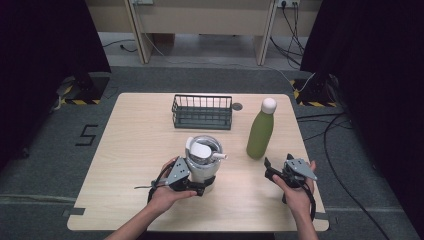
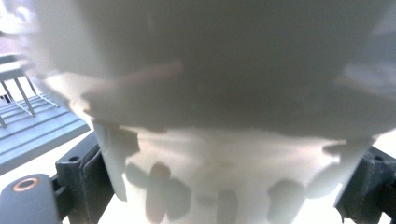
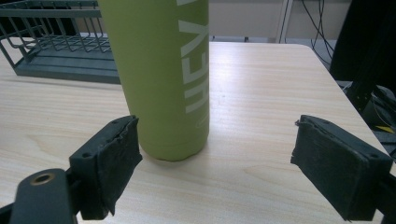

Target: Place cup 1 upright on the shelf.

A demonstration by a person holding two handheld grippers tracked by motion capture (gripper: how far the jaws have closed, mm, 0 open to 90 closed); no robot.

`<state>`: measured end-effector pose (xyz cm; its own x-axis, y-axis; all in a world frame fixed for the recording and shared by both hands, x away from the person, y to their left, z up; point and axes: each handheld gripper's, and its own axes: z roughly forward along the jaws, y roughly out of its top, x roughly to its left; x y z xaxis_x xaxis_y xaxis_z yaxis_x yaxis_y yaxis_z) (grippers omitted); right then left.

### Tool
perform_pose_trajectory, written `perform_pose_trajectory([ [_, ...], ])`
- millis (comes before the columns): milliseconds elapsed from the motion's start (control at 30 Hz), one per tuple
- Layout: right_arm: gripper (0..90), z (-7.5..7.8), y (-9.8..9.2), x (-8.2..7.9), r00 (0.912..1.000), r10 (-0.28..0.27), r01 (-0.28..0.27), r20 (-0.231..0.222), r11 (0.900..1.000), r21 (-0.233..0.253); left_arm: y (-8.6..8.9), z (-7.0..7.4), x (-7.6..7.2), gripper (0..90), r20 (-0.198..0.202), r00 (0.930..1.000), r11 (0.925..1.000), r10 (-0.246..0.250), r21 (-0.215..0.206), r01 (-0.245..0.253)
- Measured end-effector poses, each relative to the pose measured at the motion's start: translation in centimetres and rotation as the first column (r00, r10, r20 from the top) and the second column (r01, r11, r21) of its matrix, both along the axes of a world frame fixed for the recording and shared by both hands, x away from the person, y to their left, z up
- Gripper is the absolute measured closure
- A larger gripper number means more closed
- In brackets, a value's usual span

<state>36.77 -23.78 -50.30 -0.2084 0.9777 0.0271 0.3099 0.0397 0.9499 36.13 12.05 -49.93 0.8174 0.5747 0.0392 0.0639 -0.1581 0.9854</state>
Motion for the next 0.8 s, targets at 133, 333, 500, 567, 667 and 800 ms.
perform_pose_trajectory([
  [133, 14.7, 0.0, 0.0, 0.0, 1.0, -0.001, 0.001, 0.001, 1.0, 0.002, 0.3, 0.7, 0.0, 10.0, 0.015, 0.9998, 0.9999, 0.009, -0.011, -0.009],
  [333, 14.7, 0.0, -0.1, -0.1, 1.0, -0.003, 0.003, 0.002, 1.0, 0.002, 0.8, 1.5, 0.0, 10.0, 0.037, 0.999, 0.9996, 0.026, -0.007, -0.026],
  [500, 14.7, -0.1, -0.1, -0.1, 1.0, -0.005, 0.005, -0.004, 1.0, 0.007, 1.3, 2.1, 0.3, 10.1, 0.044, 0.998, 0.9989, 0.046, -0.011, -0.046],
  [567, 14.7, -0.1, -0.1, -0.1, 1.0, -0.003, 0.003, -0.003, 1.0, 0.006, 1.4, 2.2, 0.3, 10.1, 0.045, 0.9976, 0.9986, 0.053, -0.01, -0.052],
  [667, 14.7, -0.1, -0.1, -0.1, 1.0, -0.003, 0.003, -0.003, 1.0, 0.005, 1.8, 2.5, 0.6, 10.1, 0.044, 0.9966, 0.9975, 0.07, -0.013, -0.069],
  [800, 14.7, -0.1, -0.1, -0.1, 1.0, -0.005, 0.005, -0.006, 1.0, 0.009, 2.0, 2.7, 0.7, 10.1, 0.043, 0.9958, 0.9967, 0.08, -0.012, -0.08],
])
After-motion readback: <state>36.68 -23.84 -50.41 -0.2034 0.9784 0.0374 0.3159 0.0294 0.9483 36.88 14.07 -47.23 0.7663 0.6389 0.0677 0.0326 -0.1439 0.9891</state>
